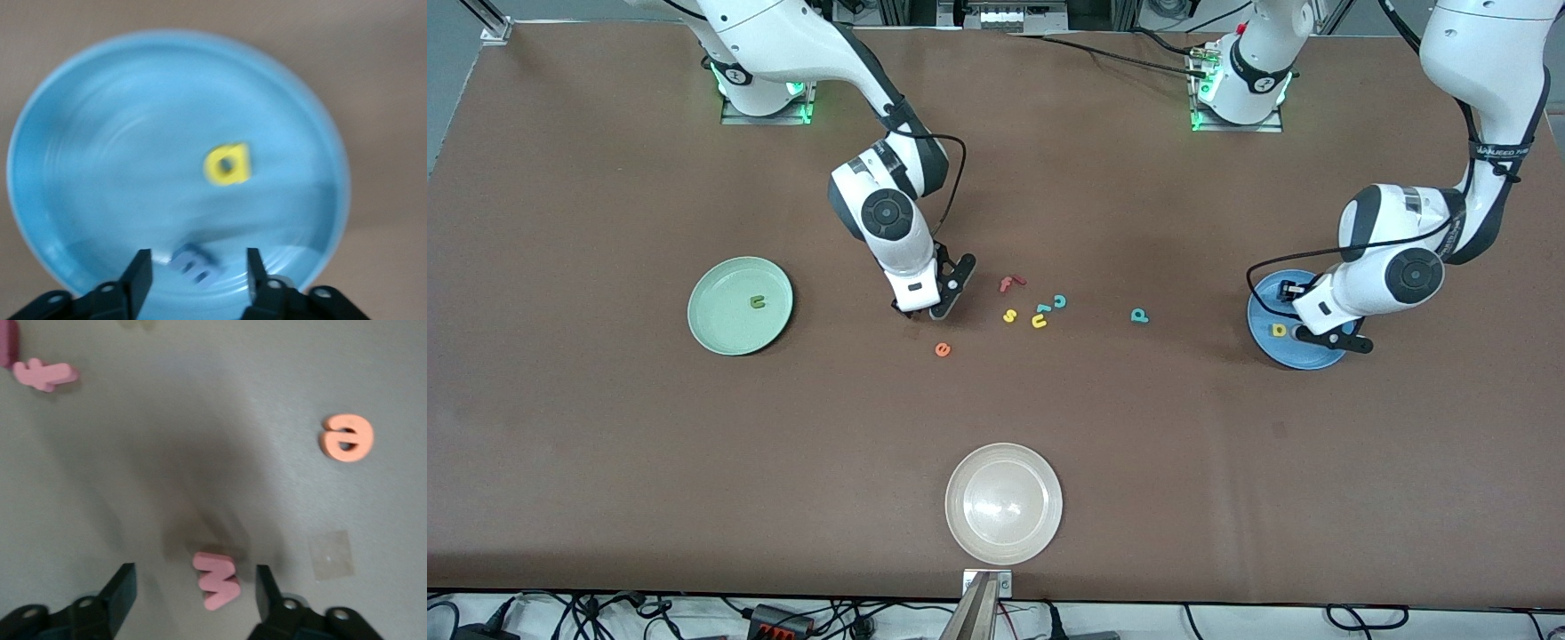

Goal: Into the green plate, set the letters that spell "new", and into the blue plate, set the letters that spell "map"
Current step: 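Release m into the blue plate while the right gripper grasps the pink w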

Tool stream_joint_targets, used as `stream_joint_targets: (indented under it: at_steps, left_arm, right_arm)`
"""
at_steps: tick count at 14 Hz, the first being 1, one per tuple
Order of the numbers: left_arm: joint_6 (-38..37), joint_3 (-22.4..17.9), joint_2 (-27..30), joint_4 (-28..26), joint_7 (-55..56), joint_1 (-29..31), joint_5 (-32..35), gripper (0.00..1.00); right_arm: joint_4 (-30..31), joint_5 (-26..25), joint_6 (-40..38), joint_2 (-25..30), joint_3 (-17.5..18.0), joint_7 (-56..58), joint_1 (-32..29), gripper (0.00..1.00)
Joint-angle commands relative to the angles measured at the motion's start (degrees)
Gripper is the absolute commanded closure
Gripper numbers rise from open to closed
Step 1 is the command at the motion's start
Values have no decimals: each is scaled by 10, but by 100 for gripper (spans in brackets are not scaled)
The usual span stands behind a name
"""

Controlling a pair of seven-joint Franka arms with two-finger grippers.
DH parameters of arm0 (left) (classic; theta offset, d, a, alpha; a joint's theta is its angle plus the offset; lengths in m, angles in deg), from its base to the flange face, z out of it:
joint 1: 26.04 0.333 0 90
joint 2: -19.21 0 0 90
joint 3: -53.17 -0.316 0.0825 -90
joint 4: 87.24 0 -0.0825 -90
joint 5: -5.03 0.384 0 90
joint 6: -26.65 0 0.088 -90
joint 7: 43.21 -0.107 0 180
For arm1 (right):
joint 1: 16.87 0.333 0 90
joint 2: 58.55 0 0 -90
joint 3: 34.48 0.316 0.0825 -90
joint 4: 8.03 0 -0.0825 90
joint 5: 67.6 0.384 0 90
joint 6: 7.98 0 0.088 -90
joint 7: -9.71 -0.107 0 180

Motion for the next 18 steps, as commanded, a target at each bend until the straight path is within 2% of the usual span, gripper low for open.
stream_joint_targets:
  at_steps: [1,3,4,7,9,11,12,14,16,18]
  left_arm:
    - [-16,70,18,27,23,2,5,0]
    - [-15,123,0,55,122,-14,6,0]
    - [-15,134,-7,67,158,-29,6,0]
    - [-6,136,-33,87,203,-92,7,0]
    - [16,130,-49,86,269,-126,24,0]
    - [50,132,-70,86,268,-132,138,0]
    - [55,134,-82,86,264,-129,170,0]
    - [56,137,-83,87,187,-133,173,0]
    - [54,145,-79,87,119,-127,172,0]
    - [55,146,-81,87,46,-127,173,0]
  right_arm:
    - [-4,0,-1,-4,-7,43,5,29]
    - [-5,-1,2,-8,-10,53,6,34]
    - [-6,-8,3,-11,-10,52,6,34]
    - [-5,-25,3,-12,-12,52,6,35]
    - [-5,-30,3,-12,-12,51,6,41]
    - [-6,-32,3,-13,-12,51,7,57]
    - [-6,-40,3,-14,-12,52,6,66]
    - [-7,-71,3,-14,-12,46,-1,75]
    - [-6,-72,-2,-5,-25,35,-12,87]
    - [0,-71,-24,22,-33,28,-35,88]
